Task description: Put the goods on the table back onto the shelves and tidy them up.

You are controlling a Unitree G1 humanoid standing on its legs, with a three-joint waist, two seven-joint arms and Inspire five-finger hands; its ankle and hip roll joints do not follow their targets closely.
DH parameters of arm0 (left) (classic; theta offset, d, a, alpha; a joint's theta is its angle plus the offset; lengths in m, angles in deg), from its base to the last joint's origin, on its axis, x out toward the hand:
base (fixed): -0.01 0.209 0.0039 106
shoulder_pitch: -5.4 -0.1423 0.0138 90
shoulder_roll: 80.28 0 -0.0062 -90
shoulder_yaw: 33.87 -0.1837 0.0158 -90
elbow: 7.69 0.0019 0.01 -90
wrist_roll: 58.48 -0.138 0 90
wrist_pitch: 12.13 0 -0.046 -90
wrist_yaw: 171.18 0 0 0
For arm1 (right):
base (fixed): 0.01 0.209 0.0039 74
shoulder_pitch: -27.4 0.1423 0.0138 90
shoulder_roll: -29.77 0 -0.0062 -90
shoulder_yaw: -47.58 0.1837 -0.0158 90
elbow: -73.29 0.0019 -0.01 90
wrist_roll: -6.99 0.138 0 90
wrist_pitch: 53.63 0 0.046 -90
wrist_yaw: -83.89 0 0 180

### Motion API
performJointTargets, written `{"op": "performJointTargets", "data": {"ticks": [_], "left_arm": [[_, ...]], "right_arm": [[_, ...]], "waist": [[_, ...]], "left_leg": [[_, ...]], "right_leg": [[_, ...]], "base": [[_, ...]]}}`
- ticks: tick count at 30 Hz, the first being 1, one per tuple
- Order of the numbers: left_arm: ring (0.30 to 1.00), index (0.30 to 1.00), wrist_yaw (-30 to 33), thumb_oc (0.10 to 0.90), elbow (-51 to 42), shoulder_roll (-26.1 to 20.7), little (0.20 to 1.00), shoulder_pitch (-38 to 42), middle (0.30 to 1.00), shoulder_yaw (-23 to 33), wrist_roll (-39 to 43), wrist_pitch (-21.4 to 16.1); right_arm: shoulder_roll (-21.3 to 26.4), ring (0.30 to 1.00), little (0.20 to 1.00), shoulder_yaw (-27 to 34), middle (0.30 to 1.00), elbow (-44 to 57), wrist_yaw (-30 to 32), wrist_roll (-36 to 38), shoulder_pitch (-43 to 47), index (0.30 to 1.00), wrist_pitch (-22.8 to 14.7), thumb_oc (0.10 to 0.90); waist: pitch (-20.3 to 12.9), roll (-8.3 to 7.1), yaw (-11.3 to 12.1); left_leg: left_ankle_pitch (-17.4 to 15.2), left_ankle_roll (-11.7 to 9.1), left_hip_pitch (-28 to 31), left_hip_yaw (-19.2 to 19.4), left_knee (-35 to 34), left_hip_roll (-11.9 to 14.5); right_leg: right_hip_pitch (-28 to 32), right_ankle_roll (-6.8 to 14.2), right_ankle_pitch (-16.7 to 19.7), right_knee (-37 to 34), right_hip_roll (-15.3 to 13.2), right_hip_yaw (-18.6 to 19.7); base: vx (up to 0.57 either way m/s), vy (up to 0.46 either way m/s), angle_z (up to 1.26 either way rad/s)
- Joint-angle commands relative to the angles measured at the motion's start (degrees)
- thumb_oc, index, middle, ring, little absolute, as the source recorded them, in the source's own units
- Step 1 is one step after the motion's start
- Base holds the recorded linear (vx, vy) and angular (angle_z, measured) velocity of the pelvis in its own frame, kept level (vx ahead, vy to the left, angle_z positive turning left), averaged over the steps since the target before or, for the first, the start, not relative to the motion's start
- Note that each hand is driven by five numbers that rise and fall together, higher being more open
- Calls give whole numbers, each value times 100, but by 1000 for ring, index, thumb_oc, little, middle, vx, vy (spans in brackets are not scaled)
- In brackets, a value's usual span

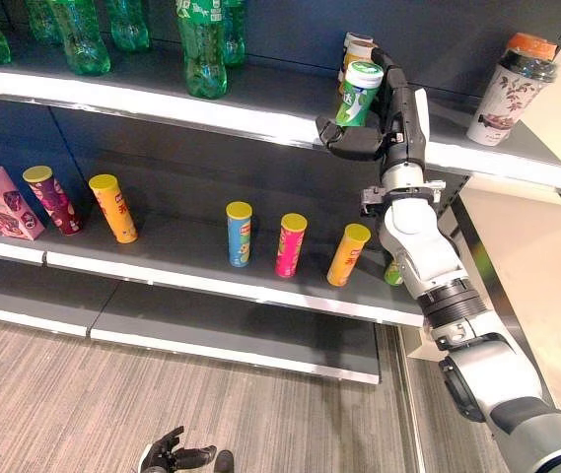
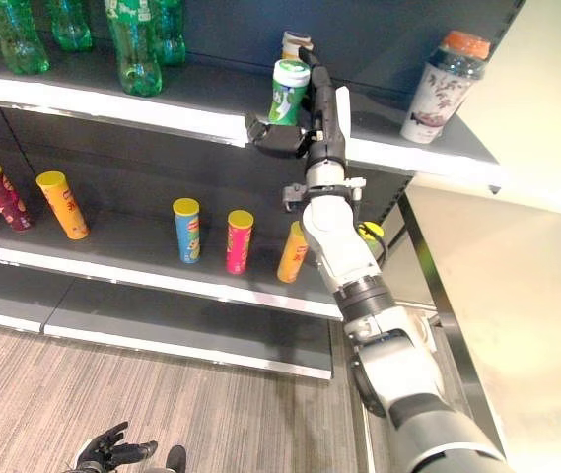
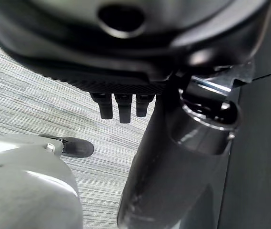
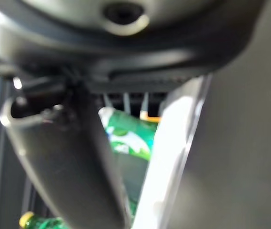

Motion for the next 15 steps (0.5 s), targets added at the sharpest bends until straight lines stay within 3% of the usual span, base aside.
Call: {"op": "performJointTargets", "data": {"ticks": [1, 4, 10, 15], "left_arm": [[900, 900, 68, 800, 97, -137, 900, 372, 900, 6, -18, -192], [900, 900, 52, 800, 130, -138, 900, 400, 900, 3, 17, -179], [900, 900, 61, 800, 122, -130, 900, 444, 900, -13, 11, -185], [900, 900, 32, 800, 200, -167, 900, 413, 900, 20, -67, -239]], "right_arm": [[340, 900, 900, 123, 900, 138, 146, -70, 523, 900, -289, 800], [272, 900, 900, 115, 900, 113, -18, 421, 521, 900, -394, 800], [503, 900, 900, 130, 900, 55, 213, -102, 621, 900, -303, 800], [977, 900, 900, 430, 900, 306, 448, -296, 718, 900, -481, 800]], "waist": [[-85, -14, 178], [-104, -29, 163], [-115, -47, 158], [-128, -77, 202]], "left_leg": [[-730, -32, 371, -85, 20, -6], [-731, -35, 377, -79, 20, -5], [-737, -32, 397, -88, 20, 2], [-747, -25, 388, -126, 20, -6]], "right_leg": [[35, 349, 221, 74, -281, -256], [41, 347, 218, 74, -278, -255], [49, 346, 223, 74, -271, -253], [68, 370, 221, 74, -281, -301]], "base": [[0, 0, 0], [0, 0, 0], [0, 0, 0], [0, 3, 3]]}}
